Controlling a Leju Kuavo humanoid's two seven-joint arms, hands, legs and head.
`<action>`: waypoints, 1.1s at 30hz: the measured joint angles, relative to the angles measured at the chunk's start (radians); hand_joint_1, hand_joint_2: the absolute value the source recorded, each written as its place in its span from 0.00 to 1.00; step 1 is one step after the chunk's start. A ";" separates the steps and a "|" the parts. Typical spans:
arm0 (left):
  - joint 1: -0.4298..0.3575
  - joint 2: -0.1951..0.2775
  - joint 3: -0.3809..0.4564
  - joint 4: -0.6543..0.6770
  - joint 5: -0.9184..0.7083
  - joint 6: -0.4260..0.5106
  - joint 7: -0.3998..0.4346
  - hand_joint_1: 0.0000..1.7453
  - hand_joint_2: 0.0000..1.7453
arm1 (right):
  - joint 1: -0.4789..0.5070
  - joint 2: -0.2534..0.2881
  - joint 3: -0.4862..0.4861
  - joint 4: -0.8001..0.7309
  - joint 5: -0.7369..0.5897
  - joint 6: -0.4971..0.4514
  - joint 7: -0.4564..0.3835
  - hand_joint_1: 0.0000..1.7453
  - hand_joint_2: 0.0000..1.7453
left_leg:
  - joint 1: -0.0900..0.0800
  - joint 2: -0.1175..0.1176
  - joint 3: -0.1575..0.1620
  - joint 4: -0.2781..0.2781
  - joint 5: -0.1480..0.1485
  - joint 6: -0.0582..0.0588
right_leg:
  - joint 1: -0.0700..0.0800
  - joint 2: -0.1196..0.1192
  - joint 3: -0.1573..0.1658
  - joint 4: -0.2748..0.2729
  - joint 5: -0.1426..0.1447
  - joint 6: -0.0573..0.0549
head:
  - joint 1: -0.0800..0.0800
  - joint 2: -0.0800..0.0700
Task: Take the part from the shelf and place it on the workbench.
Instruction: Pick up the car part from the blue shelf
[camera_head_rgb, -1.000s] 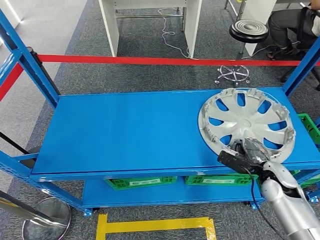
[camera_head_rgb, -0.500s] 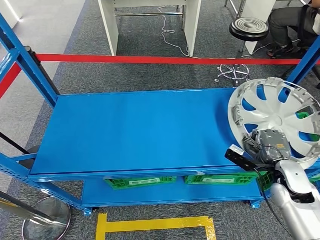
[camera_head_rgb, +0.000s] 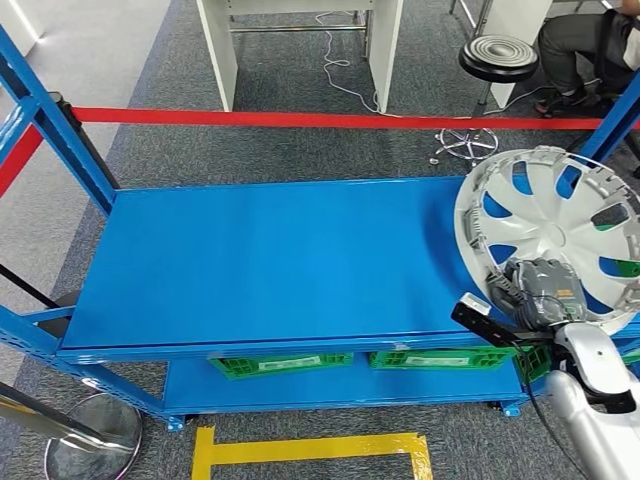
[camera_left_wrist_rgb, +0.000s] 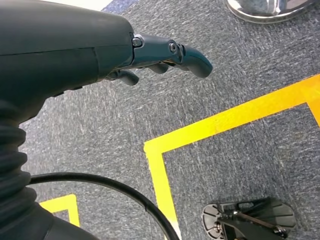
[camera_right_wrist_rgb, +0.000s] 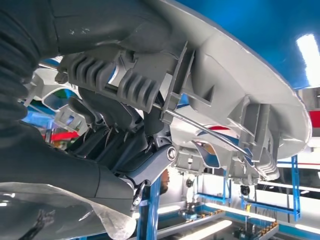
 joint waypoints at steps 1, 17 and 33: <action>0.000 0.000 -0.005 0.001 0.003 0.000 0.000 0.00 1.00 | 0.004 0.000 -0.001 -0.003 -0.004 0.000 -0.003 1.00 1.00 | 0.000 0.000 0.000 0.000 0.000 0.000 | 0.000 0.000 0.000 0.000 0.000 0.000 | 0.000 0.000; -0.002 0.002 -0.047 0.004 0.035 -0.036 0.000 0.00 0.00 | 0.013 -0.001 -0.004 -0.031 -0.122 0.039 -0.078 1.00 1.00 | 0.000 0.000 0.000 0.000 0.000 0.000 | 0.000 0.000 0.000 0.000 0.000 0.000 | 0.000 0.000; -0.007 0.003 -0.082 0.006 0.156 -0.139 -0.085 0.00 1.00 | -0.084 -0.025 0.058 -0.089 -0.259 0.158 -0.139 1.00 1.00 | 0.000 0.000 -0.001 0.000 0.000 0.000 | 0.000 -0.001 0.000 0.000 0.000 0.000 | 0.000 0.000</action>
